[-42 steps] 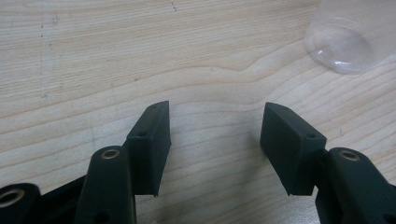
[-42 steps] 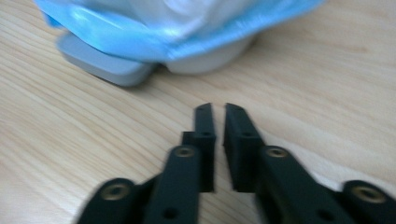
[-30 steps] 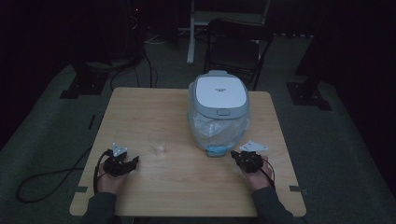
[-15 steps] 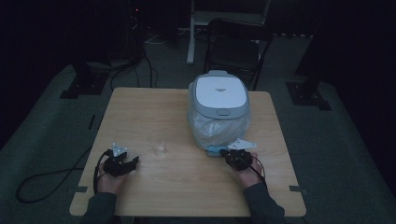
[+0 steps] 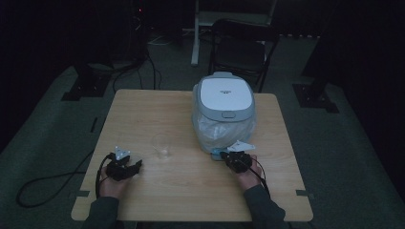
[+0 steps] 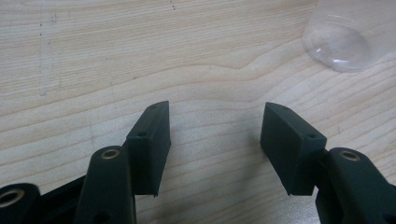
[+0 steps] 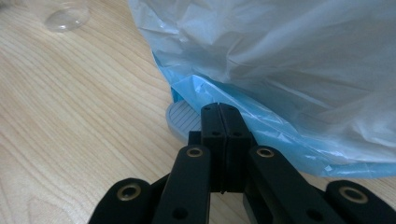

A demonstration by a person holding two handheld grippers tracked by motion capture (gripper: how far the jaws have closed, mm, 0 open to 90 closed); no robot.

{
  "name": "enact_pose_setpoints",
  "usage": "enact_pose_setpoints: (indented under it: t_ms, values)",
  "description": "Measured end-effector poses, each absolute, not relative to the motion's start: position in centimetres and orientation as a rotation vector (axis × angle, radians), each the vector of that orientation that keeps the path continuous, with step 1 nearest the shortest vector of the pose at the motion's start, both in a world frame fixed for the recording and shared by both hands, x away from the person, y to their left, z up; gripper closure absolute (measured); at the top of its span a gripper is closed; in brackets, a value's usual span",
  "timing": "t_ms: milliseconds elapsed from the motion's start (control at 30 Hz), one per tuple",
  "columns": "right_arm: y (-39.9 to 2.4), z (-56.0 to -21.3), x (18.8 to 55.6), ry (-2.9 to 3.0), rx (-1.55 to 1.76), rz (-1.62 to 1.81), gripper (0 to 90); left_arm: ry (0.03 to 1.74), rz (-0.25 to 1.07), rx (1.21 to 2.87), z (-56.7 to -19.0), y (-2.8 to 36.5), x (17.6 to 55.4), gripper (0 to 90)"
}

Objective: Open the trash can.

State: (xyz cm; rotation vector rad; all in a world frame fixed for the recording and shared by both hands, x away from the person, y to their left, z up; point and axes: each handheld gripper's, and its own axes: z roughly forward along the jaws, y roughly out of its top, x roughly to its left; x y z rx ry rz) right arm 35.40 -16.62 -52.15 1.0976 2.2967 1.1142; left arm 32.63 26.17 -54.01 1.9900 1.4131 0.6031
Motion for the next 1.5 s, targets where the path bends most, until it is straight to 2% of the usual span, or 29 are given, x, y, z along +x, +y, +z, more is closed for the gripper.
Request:
enact_pose_setpoints:
  t_ms: [1500]
  values:
    - [-16.4, -53.9, 35.3, 2.282, 1.113, 1.1, 90.0, 1.429, 0.596, 1.996, -53.9, 25.9, 32.6, 43.1]
